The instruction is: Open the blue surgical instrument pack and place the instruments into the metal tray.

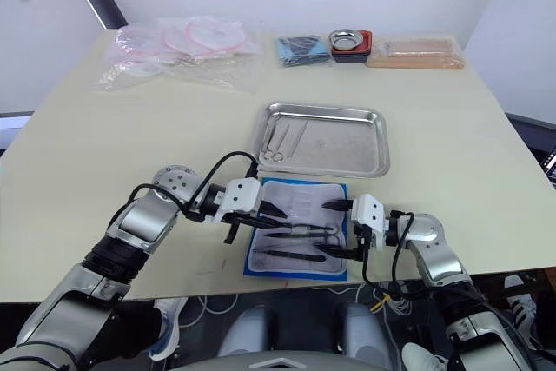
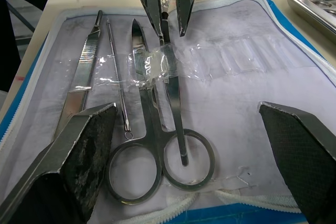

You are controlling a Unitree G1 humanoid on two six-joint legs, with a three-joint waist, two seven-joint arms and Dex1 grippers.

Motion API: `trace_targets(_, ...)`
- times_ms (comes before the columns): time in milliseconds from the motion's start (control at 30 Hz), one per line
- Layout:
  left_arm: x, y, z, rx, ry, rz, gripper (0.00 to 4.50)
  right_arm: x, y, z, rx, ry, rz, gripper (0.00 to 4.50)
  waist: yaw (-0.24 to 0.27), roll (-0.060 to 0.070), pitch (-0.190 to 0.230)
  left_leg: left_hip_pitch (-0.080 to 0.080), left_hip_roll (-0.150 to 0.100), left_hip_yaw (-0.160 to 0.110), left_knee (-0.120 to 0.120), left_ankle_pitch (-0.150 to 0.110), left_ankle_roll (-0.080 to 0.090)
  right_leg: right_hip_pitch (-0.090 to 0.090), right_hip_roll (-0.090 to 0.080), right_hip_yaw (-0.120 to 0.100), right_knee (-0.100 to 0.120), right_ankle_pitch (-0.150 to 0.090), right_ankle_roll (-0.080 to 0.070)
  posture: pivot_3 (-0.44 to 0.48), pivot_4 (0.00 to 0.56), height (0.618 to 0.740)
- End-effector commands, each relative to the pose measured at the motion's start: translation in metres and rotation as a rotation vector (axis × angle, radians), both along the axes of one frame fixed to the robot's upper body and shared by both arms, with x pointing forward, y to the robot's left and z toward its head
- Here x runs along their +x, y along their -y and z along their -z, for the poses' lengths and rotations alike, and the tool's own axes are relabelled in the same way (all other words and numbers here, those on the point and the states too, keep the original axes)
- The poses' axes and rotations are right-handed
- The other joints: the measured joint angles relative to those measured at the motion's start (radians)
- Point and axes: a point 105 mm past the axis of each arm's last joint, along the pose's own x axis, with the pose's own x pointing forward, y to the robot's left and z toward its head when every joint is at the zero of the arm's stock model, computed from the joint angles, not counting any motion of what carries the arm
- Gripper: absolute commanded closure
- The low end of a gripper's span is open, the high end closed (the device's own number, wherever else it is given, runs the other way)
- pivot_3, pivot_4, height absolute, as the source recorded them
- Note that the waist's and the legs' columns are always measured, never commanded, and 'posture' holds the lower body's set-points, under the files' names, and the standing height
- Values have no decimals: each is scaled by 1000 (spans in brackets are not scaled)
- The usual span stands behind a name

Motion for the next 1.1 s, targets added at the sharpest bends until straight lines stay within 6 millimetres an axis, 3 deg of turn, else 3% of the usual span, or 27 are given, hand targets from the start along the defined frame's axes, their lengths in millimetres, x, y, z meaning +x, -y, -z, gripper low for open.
trace_targets(33,-1,2,0,1,4,15,3783,-21,14,55,-136,-219,48,0,0,0,0,0,0,0,0,0,0,0,0,0,0,0,0,0,150,740)
trace_targets(800,-5,-10,21,53,-48,-16,3783,-21,12,56,-132,-216,50,0,0,1,0,3,0,-1,0,0,0,3,-1,0,0,0,0,0,150,740)
trace_targets(900,-5,-9,20,46,-54,-21,4448,-21,12,56,-132,-217,50,0,0,1,-1,3,0,-1,0,0,0,3,0,0,0,0,0,0,150,740)
trace_targets(1100,0,-9,15,52,-28,-23,4448,-22,12,56,-131,-218,51,0,0,1,-1,3,0,-1,0,0,0,3,0,0,0,0,0,0,150,740)
